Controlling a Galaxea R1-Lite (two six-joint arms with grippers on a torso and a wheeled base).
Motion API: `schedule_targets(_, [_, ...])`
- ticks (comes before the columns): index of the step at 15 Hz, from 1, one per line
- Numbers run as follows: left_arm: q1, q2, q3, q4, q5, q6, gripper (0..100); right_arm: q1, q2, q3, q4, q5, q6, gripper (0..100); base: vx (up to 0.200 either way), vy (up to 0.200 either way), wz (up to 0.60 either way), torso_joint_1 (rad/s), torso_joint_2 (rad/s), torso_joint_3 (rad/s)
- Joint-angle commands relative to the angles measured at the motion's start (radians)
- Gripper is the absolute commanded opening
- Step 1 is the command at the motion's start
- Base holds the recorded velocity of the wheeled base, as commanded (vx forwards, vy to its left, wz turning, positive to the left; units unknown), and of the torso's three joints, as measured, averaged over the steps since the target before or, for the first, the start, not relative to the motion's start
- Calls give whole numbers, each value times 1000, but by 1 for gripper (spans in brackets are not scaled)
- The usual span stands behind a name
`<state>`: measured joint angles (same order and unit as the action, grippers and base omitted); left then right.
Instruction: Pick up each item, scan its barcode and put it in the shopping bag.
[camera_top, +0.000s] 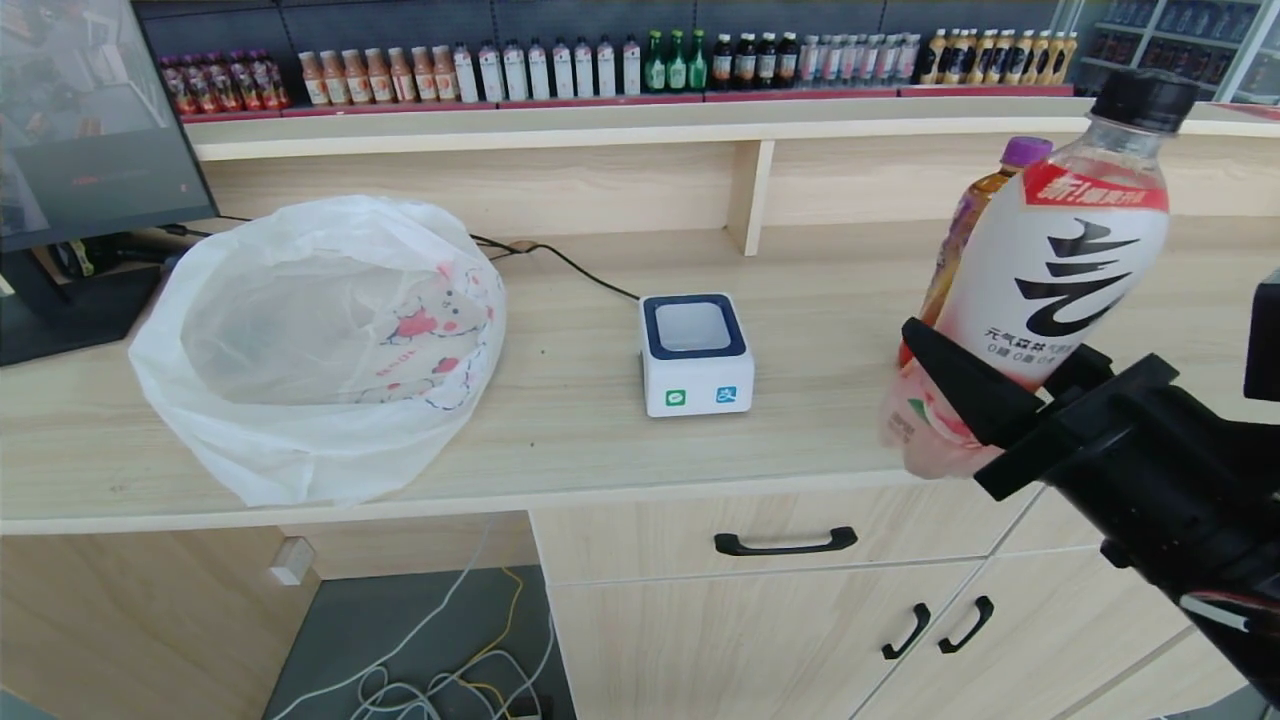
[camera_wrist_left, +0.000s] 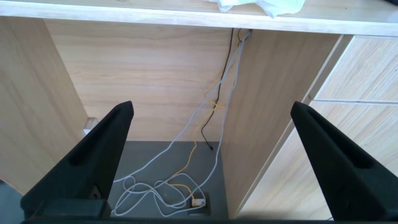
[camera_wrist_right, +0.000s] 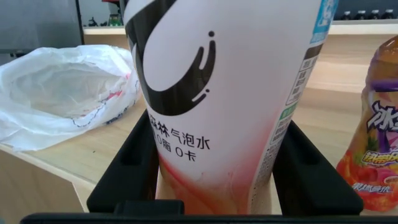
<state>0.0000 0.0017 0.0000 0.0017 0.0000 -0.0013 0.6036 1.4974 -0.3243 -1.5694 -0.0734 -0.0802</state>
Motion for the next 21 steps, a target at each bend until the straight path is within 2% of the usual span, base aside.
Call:
schedule_targets(1, [0, 0, 0, 0, 0, 0, 100, 4, -60, 37, -1, 0, 0, 0, 0, 0, 0, 0, 0, 0])
schedule_targets(6, [0, 0, 0, 0, 0, 0, 100, 7, -135, 139, -1, 1, -4, 0, 0, 0, 0, 0, 0, 0])
schedule_targets(9, [0, 0, 0, 0, 0, 0, 100, 41, -144, 172, -1, 3, -13, 0, 0, 0, 0, 0, 0, 0])
schedule_targets(12, [0, 0, 0, 0, 0, 0, 100, 73, -148, 223, -1, 55, -127, 0, 0, 0, 0, 0, 0, 0])
schedule_targets(14, [0, 0, 0, 0, 0, 0, 100, 203, -149, 229, -1, 46, -276, 0, 0, 0, 0, 0, 0, 0])
schedule_targets(17, [0, 0, 0, 0, 0, 0, 100, 298, -123, 202, -1, 17, -483, 0, 0, 0, 0, 0, 0, 0])
schedule_targets(18, [0, 0, 0, 0, 0, 0, 100, 363, -95, 152, -1, 15, -587, 0, 0, 0, 0, 0, 0, 0])
schedule_targets(20, [0, 0, 0, 0, 0, 0, 100, 462, -34, 88, -1, 12, -664, 0, 0, 0, 0, 0, 0, 0])
schedule_targets(21, [0, 0, 0, 0, 0, 0, 100, 482, -13, 68, -1, 17, -682, 0, 0, 0, 0, 0, 0, 0])
